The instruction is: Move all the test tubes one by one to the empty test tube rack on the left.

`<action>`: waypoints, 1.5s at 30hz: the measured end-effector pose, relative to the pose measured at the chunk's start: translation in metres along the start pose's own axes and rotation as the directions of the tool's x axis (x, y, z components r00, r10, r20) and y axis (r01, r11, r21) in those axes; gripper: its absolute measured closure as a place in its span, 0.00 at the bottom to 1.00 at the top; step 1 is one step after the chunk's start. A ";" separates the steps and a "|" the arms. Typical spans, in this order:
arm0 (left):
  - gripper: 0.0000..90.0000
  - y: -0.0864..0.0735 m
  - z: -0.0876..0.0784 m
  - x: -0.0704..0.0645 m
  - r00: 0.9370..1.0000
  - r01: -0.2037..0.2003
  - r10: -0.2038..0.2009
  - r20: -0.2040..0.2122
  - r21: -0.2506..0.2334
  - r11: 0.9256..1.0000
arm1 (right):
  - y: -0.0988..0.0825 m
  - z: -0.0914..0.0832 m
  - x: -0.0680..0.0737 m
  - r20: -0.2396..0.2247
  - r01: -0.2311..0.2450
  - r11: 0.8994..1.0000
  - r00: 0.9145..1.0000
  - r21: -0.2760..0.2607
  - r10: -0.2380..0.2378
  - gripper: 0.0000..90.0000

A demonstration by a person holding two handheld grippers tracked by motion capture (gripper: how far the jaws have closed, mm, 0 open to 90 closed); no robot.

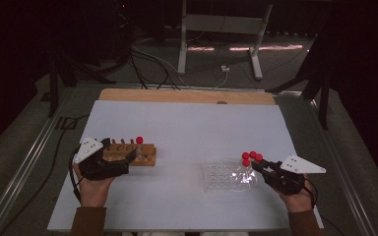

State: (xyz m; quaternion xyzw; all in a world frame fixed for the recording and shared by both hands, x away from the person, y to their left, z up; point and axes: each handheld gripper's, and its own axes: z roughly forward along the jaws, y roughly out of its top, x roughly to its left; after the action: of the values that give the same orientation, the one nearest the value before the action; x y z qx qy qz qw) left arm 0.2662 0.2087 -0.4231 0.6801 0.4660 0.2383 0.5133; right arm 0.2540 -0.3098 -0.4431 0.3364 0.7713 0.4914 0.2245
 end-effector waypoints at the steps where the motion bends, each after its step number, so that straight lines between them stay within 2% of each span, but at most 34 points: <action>1: 0.01 0.000 0.000 0.000 1.000 0.000 0.000 -0.001 0.001 1.000 | 0.001 -0.001 0.000 0.000 0.000 1.000 1.000 -0.005 0.000 0.83; 8: 0.01 0.000 0.000 -0.001 1.000 0.000 0.000 0.002 0.004 1.000 | 0.011 -0.011 0.000 0.001 -0.001 1.000 1.000 -0.027 0.002 0.83; 14: 0.01 0.000 0.000 -0.001 1.000 -0.004 0.004 0.004 0.009 1.000 | 0.020 -0.014 0.005 -0.018 0.012 1.000 1.000 -0.029 -0.012 0.83; 22: 0.01 0.003 -0.003 -0.005 1.000 0.000 0.000 0.017 -0.007 1.000 | 0.025 -0.019 0.008 -0.048 0.013 1.000 0.999 -0.023 -0.014 0.83; 26: 0.01 0.005 -0.001 -0.013 0.999 -0.017 0.017 0.029 -0.005 1.000 | 0.028 -0.019 0.011 -0.071 0.015 1.000 0.997 -0.026 -0.017 0.83; 30: 0.01 0.008 0.006 -0.026 0.997 -0.035 0.035 0.066 0.004 0.999 | 0.030 -0.014 0.016 -0.101 0.014 1.000 0.995 -0.026 -0.016 0.83; 31: 0.01 0.010 0.008 -0.031 0.996 -0.042 0.042 0.084 0.006 0.999 | 0.030 -0.011 0.019 -0.119 0.005 1.000 0.993 -0.026 -0.008 0.83; 35: 0.01 0.017 0.013 -0.050 0.988 -0.071 0.070 0.136 0.003 0.997 | 0.032 -0.006 0.024 -0.134 0.014 1.000 0.991 -0.018 -0.016 0.83; 39: 0.01 0.026 0.018 -0.071 0.976 -0.103 0.101 0.191 0.000 0.995 | 0.035 0.000 0.031 -0.157 0.015 1.000 0.987 -0.019 -0.018 0.83; 43: 0.01 0.031 0.029 -0.088 0.966 -0.150 0.145 0.214 0.009 0.989 | 0.038 0.006 0.037 -0.177 0.015 1.000 0.984 -0.019 -0.018 0.83; 45: 0.01 0.032 0.036 -0.095 0.961 -0.160 0.151 0.231 0.021 0.987 | 0.040 0.010 0.040 -0.186 0.014 1.000 0.982 -0.016 -0.017 0.83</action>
State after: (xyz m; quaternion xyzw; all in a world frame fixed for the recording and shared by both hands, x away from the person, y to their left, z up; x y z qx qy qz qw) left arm 0.2647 0.1068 -0.3914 0.7474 0.3536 0.1890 0.5298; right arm 0.2457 -0.2626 -0.4115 0.2815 0.7879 0.5245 0.1578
